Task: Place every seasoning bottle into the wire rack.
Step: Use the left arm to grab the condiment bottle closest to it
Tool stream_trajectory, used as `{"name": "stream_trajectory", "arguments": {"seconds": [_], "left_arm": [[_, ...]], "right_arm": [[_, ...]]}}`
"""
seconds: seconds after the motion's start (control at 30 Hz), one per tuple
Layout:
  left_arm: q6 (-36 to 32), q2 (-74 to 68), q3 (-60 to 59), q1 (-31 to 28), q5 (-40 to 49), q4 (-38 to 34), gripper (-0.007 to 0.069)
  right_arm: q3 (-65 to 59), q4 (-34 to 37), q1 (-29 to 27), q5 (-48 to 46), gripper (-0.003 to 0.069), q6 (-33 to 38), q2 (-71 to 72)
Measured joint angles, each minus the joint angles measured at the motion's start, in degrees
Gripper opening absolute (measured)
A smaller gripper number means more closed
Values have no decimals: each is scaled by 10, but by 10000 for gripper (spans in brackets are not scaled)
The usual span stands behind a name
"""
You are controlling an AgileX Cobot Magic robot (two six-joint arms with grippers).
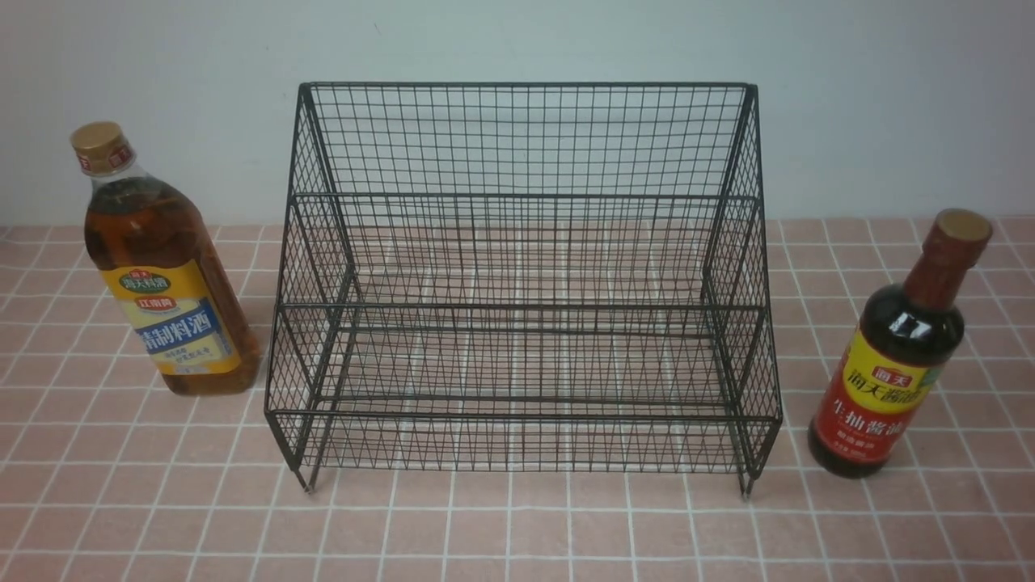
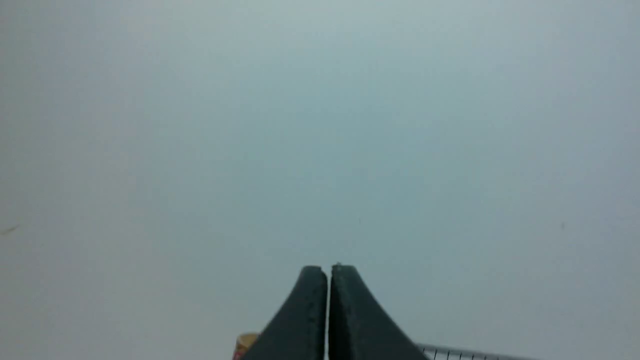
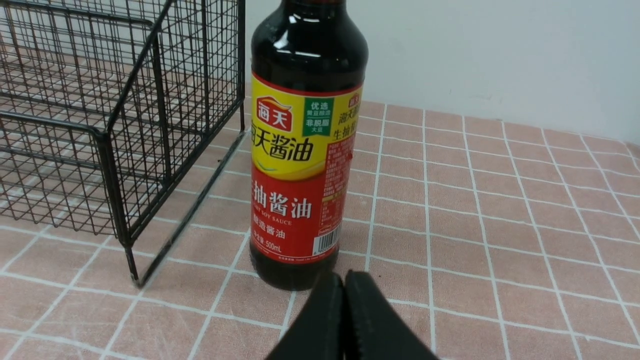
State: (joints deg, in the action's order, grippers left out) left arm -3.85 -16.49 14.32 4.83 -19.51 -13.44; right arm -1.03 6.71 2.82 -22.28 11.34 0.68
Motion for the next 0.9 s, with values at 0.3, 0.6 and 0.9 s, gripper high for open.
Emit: {"name": "stream_trajectory", "arguments": {"seconds": [0.3, 0.6, 0.9], "left_arm": [[0, -281, 108, 0, -3, 49, 162], [-8, -423, 161, 0, -45, 30, 502], [-122, -515, 224, 0, -79, -121, 593]], "right_arm": [[0, 0, 0, 0, -14, 0, 0], [0, 0, 0, 0, -14, 0, 0], [0, 0, 0, 0, -14, 0, 0]]}}
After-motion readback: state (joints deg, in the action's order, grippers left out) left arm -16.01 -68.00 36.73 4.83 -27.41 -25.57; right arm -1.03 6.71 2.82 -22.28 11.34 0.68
